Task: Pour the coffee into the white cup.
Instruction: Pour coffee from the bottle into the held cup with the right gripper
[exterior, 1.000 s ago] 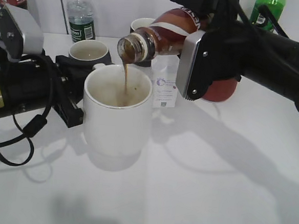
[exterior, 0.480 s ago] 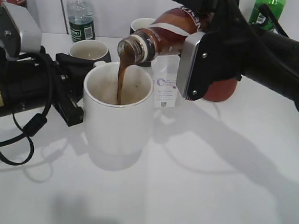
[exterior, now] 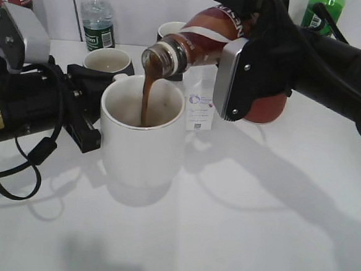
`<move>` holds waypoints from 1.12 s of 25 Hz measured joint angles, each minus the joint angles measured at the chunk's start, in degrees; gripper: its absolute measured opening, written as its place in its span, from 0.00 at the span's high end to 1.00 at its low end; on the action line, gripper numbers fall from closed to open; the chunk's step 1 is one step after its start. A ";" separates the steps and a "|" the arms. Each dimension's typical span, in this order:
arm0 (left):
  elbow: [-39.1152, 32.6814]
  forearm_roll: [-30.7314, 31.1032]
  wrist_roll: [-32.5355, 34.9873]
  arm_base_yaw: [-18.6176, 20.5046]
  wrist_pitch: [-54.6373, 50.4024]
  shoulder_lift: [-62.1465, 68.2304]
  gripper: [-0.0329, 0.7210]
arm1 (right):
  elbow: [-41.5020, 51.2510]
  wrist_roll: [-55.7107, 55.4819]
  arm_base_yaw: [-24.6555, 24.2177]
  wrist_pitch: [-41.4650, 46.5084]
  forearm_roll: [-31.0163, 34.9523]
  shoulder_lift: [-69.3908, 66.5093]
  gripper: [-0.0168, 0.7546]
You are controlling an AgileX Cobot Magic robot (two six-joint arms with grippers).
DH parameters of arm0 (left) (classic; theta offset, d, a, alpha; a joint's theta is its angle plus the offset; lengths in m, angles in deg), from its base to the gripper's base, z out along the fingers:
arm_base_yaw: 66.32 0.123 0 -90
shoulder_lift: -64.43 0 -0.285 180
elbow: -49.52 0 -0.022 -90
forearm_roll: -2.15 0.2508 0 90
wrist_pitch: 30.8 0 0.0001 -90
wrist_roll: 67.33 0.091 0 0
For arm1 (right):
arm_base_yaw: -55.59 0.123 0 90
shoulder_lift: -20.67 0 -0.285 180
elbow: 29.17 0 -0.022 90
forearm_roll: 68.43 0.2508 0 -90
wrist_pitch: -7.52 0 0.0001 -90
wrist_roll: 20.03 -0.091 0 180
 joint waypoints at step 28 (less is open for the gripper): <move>0.00 0.04 0.05 0.00 1.05 0.00 0.89 | 0.00 2.47 0.00 -0.22 0.06 0.00 0.29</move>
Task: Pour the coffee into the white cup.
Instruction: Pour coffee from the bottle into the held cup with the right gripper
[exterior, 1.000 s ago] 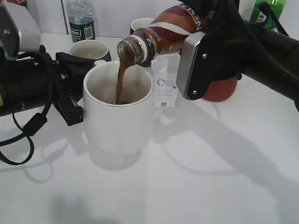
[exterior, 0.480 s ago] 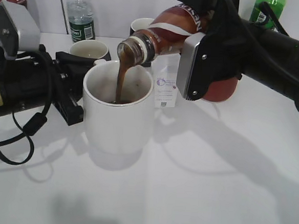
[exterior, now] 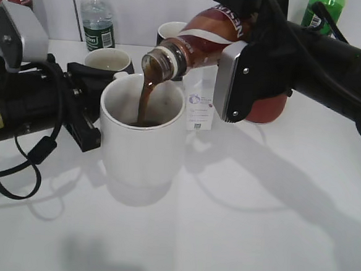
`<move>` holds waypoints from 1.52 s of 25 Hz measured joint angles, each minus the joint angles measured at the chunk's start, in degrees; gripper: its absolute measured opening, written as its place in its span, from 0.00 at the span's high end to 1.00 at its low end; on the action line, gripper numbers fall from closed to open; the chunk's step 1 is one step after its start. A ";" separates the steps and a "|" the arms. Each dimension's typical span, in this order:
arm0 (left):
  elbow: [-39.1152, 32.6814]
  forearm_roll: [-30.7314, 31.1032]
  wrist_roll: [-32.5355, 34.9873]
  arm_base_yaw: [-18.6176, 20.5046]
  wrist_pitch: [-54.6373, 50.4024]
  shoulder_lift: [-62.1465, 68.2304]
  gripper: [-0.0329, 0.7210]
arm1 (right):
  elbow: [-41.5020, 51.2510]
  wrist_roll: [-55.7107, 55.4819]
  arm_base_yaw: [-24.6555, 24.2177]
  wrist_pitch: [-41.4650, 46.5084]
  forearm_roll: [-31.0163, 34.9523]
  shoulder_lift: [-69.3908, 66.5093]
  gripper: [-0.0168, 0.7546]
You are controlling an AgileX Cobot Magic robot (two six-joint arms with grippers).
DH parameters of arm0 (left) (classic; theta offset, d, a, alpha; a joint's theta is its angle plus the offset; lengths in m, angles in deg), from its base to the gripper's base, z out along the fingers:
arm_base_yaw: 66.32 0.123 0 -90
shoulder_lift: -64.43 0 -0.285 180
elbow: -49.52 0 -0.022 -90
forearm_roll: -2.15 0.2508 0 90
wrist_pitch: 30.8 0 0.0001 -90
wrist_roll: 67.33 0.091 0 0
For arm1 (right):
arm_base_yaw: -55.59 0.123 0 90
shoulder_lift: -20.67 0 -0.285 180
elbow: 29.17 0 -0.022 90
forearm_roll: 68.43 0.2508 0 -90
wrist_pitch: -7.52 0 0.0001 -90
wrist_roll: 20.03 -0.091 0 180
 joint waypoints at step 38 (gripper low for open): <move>0.00 0.00 0.15 0.00 -0.05 0.00 0.89 | -0.52 1.96 0.00 -0.17 0.10 0.00 0.29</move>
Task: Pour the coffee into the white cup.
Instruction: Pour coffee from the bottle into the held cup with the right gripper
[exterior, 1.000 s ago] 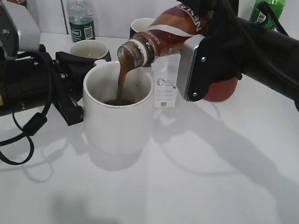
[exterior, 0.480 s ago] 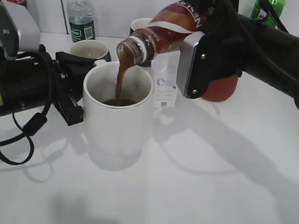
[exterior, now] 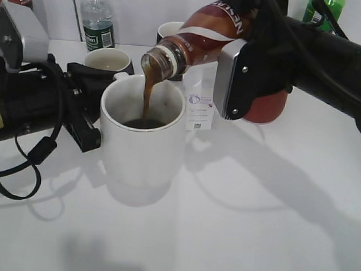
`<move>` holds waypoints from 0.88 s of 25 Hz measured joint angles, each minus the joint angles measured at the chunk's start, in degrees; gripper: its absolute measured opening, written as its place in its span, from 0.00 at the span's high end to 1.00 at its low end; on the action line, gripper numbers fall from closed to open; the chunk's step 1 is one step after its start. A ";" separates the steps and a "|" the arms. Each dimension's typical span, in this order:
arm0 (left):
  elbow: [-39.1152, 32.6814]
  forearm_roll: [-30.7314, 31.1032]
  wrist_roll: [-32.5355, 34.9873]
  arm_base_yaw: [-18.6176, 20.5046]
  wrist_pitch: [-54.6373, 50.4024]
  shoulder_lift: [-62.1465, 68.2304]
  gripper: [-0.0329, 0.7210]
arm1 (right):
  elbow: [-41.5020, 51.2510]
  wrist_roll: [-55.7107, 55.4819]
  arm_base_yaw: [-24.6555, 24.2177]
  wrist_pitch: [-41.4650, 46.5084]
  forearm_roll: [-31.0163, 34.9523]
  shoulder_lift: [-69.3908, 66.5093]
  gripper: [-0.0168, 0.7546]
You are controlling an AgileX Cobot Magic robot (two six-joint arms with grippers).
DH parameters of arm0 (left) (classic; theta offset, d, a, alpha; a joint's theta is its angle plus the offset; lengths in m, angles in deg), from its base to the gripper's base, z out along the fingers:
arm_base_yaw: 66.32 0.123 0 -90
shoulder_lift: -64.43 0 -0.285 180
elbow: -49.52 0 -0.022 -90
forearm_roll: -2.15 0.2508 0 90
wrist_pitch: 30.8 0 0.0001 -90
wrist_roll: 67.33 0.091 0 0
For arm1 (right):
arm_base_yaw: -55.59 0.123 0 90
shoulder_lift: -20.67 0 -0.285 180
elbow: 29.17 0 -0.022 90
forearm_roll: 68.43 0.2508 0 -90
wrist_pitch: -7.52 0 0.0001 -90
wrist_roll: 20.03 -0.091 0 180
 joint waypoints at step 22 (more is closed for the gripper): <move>0.00 0.00 0.02 0.00 -0.05 0.00 0.89 | 0.00 0.97 0.00 -0.05 0.00 0.00 0.29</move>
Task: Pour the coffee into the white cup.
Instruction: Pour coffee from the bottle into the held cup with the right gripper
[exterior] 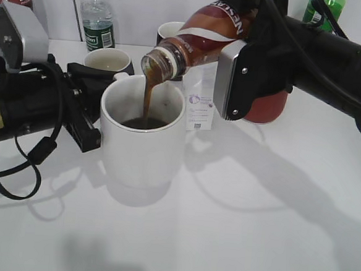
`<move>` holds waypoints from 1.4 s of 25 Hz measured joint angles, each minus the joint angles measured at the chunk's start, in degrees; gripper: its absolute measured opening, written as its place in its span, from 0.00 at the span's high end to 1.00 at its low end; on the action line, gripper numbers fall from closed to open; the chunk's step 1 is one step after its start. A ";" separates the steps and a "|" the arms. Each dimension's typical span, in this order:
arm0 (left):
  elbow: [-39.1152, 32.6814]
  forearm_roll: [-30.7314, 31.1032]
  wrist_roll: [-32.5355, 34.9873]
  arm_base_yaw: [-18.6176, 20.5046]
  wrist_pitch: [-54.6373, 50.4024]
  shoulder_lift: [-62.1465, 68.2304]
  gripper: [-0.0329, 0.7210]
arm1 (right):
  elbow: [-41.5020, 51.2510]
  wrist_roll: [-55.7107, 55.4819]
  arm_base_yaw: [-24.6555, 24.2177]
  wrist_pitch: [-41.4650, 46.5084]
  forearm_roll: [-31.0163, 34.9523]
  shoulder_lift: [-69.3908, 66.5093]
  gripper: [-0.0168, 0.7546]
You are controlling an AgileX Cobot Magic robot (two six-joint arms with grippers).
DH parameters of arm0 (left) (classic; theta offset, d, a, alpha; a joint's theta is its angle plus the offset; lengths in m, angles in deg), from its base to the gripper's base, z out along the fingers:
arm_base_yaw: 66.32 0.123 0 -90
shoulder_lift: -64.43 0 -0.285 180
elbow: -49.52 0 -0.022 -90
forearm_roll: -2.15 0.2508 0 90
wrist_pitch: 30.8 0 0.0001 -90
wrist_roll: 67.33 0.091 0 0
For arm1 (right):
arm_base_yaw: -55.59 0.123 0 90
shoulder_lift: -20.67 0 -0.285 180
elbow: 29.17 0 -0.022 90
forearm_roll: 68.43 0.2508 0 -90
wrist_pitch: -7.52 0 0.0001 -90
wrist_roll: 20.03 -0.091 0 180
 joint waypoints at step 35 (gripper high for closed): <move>0.00 0.14 0.00 0.00 0.00 0.00 0.89 | 0.00 2.00 0.00 -0.15 0.00 0.00 0.29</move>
